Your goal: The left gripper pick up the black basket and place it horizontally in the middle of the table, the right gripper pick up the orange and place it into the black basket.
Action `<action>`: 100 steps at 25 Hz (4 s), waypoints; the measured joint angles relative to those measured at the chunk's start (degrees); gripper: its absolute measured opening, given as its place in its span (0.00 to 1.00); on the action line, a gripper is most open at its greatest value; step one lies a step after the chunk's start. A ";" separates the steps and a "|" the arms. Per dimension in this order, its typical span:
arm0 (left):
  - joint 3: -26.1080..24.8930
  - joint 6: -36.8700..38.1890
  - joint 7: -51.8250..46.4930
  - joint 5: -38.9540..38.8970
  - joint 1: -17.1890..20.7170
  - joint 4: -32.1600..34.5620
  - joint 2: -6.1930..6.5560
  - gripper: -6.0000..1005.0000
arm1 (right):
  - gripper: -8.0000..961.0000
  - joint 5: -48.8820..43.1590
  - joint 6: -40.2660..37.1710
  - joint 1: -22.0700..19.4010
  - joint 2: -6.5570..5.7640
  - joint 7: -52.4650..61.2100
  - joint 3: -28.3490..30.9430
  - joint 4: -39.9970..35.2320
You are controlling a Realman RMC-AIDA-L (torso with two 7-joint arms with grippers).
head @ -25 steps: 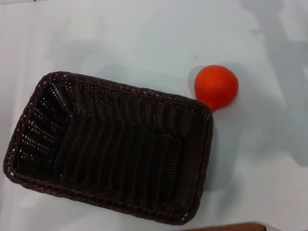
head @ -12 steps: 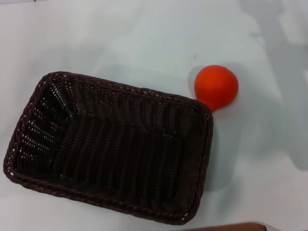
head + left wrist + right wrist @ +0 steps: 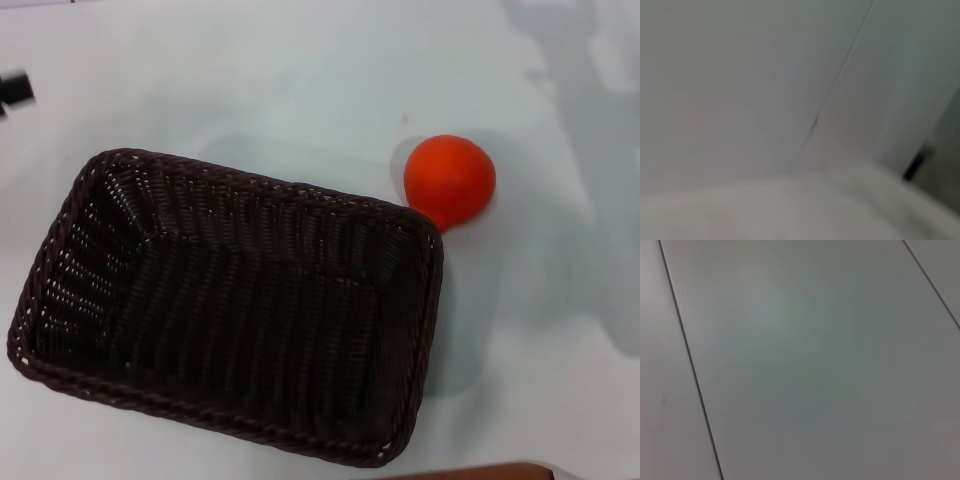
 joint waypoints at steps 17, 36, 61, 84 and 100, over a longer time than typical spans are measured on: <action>3.43 -12.94 -30.56 27.28 -2.51 -25.20 -4.41 0.70 | 0.98 0.00 -2.67 0.86 0.00 0.00 0.16 0.48; 9.07 -12.13 -31.96 44.45 -6.95 -21.68 -8.97 0.68 | 0.98 0.00 -3.30 0.96 0.00 0.00 1.60 0.24; 4.86 -13.05 -32.40 41.13 -8.11 -18.73 -9.21 0.18 | 0.98 0.00 -4.09 0.90 0.00 0.00 2.47 0.13; -11.22 -3.42 -35.45 22.46 -6.35 -7.67 -9.48 0.18 | 0.98 0.00 -5.68 1.13 -0.09 0.00 2.89 0.51; -2.23 11.01 -36.12 21.61 -2.95 -2.02 -10.09 0.18 | 0.98 0.00 -5.71 1.23 -0.27 0.00 2.99 0.73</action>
